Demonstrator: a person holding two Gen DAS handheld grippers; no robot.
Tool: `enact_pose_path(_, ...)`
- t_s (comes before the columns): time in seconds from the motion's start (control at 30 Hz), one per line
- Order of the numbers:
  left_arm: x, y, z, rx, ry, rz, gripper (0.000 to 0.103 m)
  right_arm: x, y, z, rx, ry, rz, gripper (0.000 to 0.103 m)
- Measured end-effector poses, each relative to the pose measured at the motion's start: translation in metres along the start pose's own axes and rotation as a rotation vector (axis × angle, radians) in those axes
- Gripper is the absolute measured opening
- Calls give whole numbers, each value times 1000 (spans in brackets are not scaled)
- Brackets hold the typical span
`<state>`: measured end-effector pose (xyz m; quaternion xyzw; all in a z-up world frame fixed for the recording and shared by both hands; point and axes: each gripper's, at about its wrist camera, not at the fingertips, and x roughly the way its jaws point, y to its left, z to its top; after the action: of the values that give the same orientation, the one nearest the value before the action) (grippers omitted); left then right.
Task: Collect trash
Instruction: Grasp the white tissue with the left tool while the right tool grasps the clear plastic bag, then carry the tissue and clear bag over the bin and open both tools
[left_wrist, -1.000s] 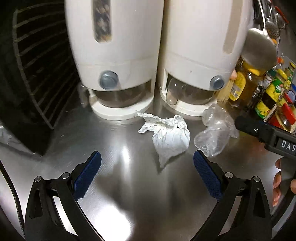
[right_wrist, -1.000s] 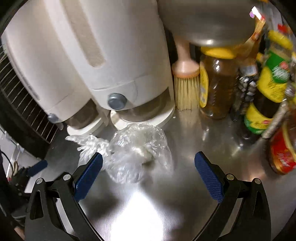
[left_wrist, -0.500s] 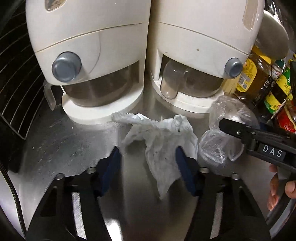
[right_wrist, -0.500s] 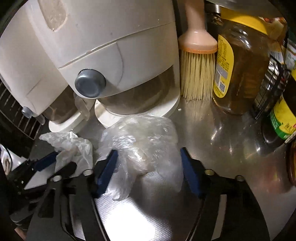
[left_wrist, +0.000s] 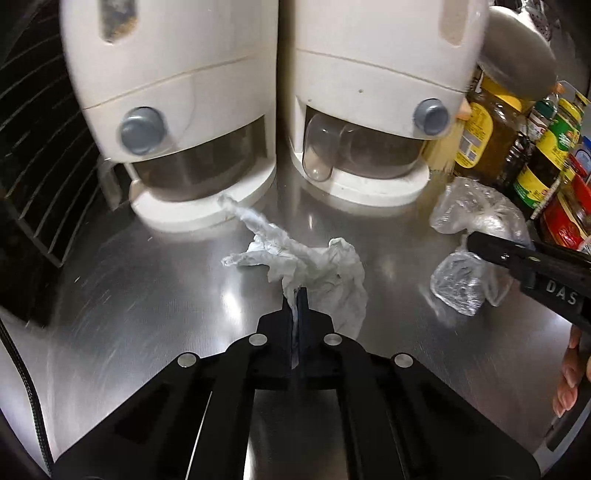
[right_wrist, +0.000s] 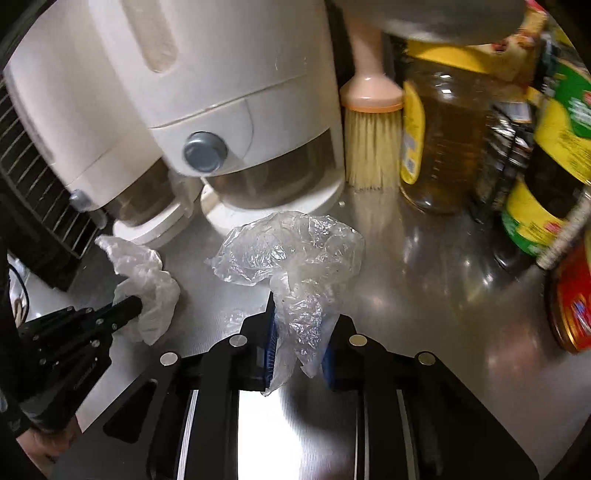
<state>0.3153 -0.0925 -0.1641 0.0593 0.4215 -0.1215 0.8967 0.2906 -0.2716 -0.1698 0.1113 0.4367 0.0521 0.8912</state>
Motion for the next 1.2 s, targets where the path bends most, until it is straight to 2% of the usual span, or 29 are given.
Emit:
enact_pose_path(0.33,-107,-19,-67,-11,-88,-9,1,-99,9,-62,-44,-110,24,21)
enact_pose_path(0.6,-176,-37,-128,14,-130,-39,0,-187,27,-136,-107,-181,61,21)
enact_pose_path(0.7,-196,-48,-161,25,-142,-52,0,-202,28,-165,-127,-191,65,21)
enact_pose_path(0.9,-210,-61,-218,37,-130,-73,0,-210,17,-222,-120,-164,60,21)
enact_pose_path(1.2,-178,-79,-293,52,-48,-94,0,-181,-13,-292,-82,-75,8,21)
